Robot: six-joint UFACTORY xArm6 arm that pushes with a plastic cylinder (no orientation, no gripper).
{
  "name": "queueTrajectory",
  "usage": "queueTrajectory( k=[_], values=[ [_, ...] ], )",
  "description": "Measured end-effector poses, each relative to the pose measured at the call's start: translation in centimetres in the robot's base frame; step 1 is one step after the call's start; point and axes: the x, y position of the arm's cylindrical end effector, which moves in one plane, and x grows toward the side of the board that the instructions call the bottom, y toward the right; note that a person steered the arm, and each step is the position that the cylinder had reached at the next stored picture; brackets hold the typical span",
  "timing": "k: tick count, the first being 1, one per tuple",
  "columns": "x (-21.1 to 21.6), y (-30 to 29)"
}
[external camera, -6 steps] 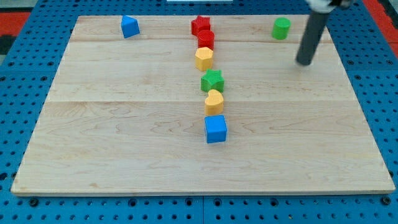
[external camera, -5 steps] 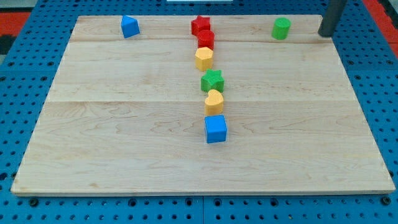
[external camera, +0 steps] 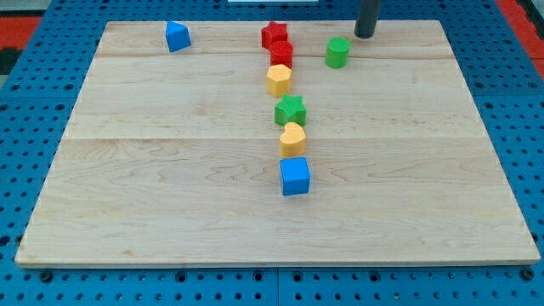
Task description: Place the green circle to the right of the yellow hexagon
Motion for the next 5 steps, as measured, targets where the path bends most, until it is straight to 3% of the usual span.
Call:
queueTrajectory(
  k=[1,3,5],
  values=[
    [1.0,-2.7],
    [6.6,-2.8],
    [7.3,-2.7]
  ],
)
